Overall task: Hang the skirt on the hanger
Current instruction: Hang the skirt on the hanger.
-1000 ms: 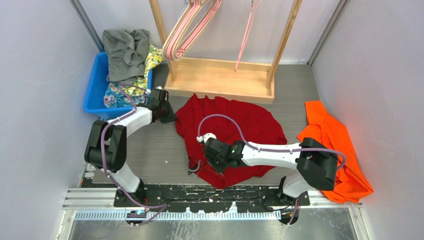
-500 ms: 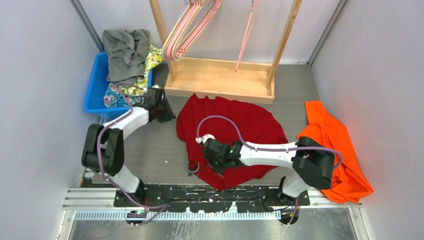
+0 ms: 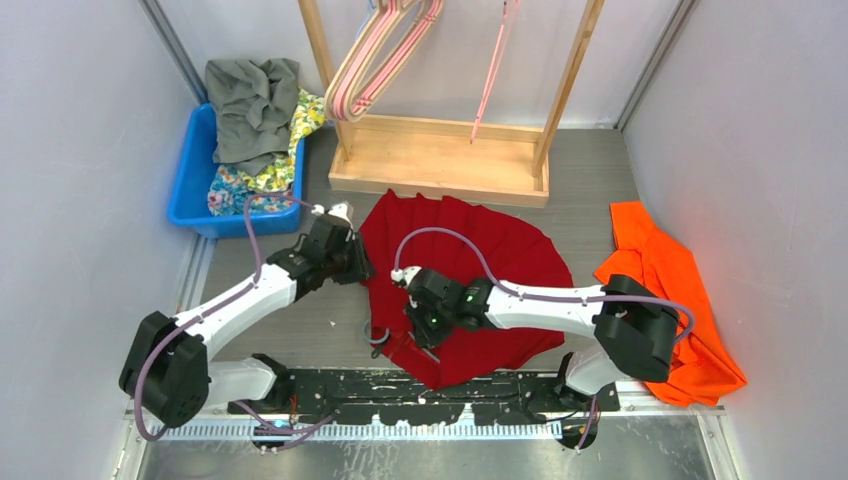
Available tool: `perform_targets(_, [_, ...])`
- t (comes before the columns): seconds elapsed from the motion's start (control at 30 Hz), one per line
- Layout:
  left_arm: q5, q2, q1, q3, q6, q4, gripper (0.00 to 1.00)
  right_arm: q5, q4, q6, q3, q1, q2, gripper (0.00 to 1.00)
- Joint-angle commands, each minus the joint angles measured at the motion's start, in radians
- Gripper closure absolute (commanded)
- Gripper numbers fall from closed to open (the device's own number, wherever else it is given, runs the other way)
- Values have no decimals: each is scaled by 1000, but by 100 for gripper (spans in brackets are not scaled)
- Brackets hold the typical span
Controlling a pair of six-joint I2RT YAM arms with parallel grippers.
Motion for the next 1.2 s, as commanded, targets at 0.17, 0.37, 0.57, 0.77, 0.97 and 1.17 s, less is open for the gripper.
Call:
perform_targets(0.17, [-120,-199,-47,-78,-53,-63,71,-173,113,32,-33,-58,-164,99])
perform_targets(0.37, [-174,-314,-47,-25,-47,-172,71,-187,70,18,-20,-96,-241,99])
perform_targets(0.57, [-182,-368,-48,-24,-48,-214,71,-229,86,35,-47,-187,-331,99])
perform_targets(0.77, [-142,-403,-65,-80,-65,-215,71,-260,133,68,-70,-245,-379,99])
perform_targets(0.97, [-136,-401,-150,-115,-88,-213,71,-312,190,104,-93,-316,-416,99])
perform_targets(1.17, [-190,-419,-258,-111,-122,-237,72,-397,221,140,-87,-379,-444,99])
